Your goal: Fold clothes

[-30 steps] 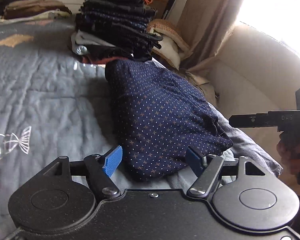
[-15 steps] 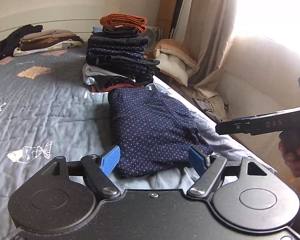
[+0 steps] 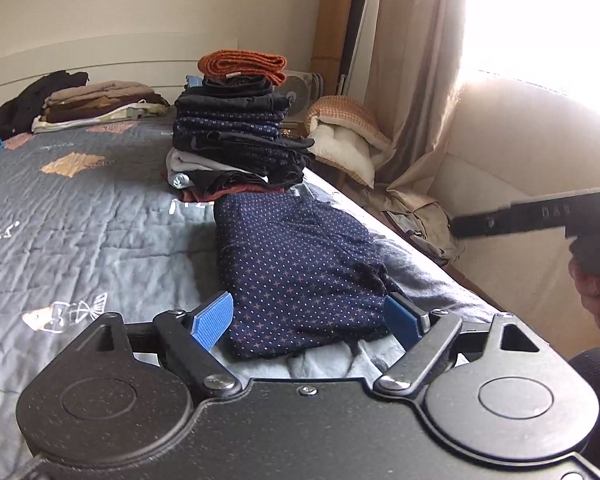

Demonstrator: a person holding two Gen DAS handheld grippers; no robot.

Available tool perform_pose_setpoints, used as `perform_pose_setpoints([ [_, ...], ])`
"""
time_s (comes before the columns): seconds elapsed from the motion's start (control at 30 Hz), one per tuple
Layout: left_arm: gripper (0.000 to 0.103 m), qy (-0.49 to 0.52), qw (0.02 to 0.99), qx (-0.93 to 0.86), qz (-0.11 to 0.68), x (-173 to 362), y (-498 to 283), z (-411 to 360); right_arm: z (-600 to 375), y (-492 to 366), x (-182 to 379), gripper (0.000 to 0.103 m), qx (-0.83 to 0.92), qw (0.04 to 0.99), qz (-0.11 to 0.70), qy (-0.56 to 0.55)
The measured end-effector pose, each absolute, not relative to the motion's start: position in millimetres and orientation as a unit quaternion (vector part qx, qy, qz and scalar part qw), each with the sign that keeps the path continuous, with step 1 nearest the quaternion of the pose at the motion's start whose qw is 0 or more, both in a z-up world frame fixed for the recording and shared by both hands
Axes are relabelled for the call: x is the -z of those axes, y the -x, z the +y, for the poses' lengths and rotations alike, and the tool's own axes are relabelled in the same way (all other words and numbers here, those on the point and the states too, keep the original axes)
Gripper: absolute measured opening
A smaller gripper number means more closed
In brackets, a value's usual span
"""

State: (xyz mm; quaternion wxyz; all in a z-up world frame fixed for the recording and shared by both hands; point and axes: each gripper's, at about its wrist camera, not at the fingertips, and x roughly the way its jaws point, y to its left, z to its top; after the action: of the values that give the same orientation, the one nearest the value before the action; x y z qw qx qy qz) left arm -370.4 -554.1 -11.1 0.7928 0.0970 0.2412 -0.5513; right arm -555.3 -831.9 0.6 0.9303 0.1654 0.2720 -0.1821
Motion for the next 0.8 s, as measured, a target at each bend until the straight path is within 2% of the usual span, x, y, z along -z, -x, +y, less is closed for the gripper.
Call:
perform_pose_setpoints([
  [0.23,0.082,-0.153,0.805,0.536,0.202,24.8,379.1,-597.5,-884.2,548.7,17.7,0.083,0.203,0.924,0.242,-0.217],
  [0.43,0.082,-0.199,0.804,0.532,0.178,29.5,387.1,-664.6,-936.4,523.5,41.9,0.083,0.211,0.928,0.255,-0.173],
  [0.8,0.082,-0.317,0.792,0.509,0.112,66.2,427.8,-808.5,-1004.6,529.5,83.0,0.083,0.225,0.916,0.277,-0.181],
])
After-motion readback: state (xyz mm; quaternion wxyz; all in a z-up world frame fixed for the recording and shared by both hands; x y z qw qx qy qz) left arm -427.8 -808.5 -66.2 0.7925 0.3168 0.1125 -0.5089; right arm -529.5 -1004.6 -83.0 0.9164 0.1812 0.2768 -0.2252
